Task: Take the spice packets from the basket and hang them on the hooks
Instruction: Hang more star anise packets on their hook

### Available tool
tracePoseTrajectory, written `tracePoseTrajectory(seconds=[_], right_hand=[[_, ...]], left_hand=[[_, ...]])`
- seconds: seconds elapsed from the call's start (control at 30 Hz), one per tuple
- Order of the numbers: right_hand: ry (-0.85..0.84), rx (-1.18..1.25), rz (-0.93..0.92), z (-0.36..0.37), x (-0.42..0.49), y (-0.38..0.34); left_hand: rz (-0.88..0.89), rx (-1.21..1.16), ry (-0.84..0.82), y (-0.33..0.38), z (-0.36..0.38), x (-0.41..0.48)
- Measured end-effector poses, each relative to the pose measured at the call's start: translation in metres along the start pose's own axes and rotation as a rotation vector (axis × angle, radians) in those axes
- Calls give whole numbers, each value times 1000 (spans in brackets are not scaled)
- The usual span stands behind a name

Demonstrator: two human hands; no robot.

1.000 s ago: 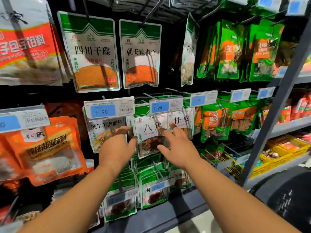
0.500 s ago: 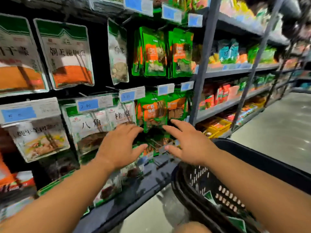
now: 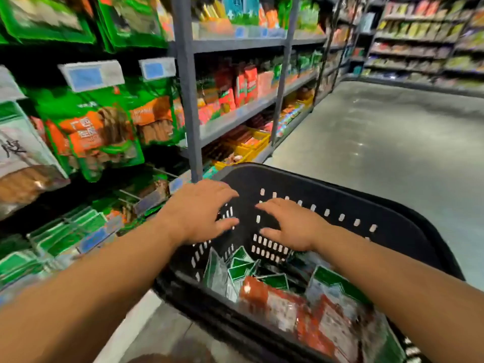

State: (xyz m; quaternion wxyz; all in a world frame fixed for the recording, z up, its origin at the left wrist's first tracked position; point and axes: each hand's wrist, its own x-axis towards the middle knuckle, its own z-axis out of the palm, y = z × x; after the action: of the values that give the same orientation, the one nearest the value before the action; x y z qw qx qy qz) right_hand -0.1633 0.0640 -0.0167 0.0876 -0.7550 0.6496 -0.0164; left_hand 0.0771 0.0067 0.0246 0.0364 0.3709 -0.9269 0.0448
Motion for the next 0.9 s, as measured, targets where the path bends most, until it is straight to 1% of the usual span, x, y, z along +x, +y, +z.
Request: tracePoseTrajectory(seconds=[0.17,0.4,0.53,0.63,0.73,0.8,0.9], right_hand=[[-137,16,109,33,10,41],[-326,52,277,80,19,83],[-402,-69,369,111,21,97],[-397,-140,423,133,21,106],[-380,-113,436,135,20,111],[-354,-44,433,123,18,116],[-224,121,437,93,10,124]], left_hand=[[106,-11,-70,25,32,50],[225,-2,-231,58,70,98],[235,-39,-305,63,92,95],[176,-108,-357,56,99,94],[109,-187,-368,47,100,94],[66,-250,-365,45,101,94],[10,-339,-347,44,99,94]])
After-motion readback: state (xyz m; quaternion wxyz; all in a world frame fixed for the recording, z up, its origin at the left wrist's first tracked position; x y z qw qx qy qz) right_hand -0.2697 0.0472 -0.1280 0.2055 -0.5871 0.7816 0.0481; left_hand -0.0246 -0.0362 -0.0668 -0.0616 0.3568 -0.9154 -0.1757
